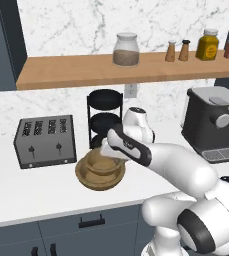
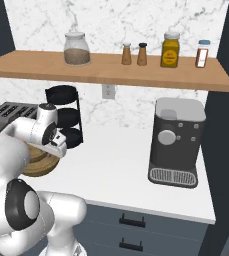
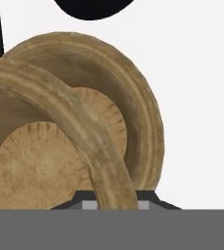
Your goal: Pick up the bowls on the counter and stack them on top of one another in the open cabinet. Place the smaller bowl on top of the larger bowl.
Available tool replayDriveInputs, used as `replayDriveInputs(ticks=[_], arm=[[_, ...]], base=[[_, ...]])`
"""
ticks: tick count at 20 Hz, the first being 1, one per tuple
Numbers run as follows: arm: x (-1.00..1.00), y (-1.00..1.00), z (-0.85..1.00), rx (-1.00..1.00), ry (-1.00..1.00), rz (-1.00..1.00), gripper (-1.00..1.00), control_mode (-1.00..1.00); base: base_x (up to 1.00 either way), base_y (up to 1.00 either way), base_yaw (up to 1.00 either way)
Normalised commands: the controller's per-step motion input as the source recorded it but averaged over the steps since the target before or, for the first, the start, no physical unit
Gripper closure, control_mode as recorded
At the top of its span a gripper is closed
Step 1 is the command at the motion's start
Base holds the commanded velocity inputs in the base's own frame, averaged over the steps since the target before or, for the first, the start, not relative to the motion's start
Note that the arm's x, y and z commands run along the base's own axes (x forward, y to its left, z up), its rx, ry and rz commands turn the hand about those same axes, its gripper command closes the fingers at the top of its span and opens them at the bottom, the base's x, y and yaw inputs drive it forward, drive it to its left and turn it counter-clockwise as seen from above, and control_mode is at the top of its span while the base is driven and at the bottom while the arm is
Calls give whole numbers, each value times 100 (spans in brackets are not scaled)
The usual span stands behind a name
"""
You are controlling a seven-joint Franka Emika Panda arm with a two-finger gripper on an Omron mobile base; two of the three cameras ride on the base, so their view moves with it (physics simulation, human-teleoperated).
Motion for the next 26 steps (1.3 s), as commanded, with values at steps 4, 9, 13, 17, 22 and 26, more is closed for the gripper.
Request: replayDriveInputs(ticks=[4, 9, 13, 17, 22, 26], arm=[[4, 1, -31, -7, 0, 0, 100, -100], [7, 2, -33, -6, -8, 0, -100, -100], [14, 9, -19, -5, -1, 0, -100, -100], [0, 4, 3, 0, 0, 0, -100, -100], [0, 0, 28, 0, 0, 0, -100, -100], [-1, -3, 42, 0, 0, 0, -100, -100]], base=[[0, 0, 0], [0, 0, 0], [0, 0, 0], [0, 0, 0], [0, 0, 0], [0, 0, 0]])
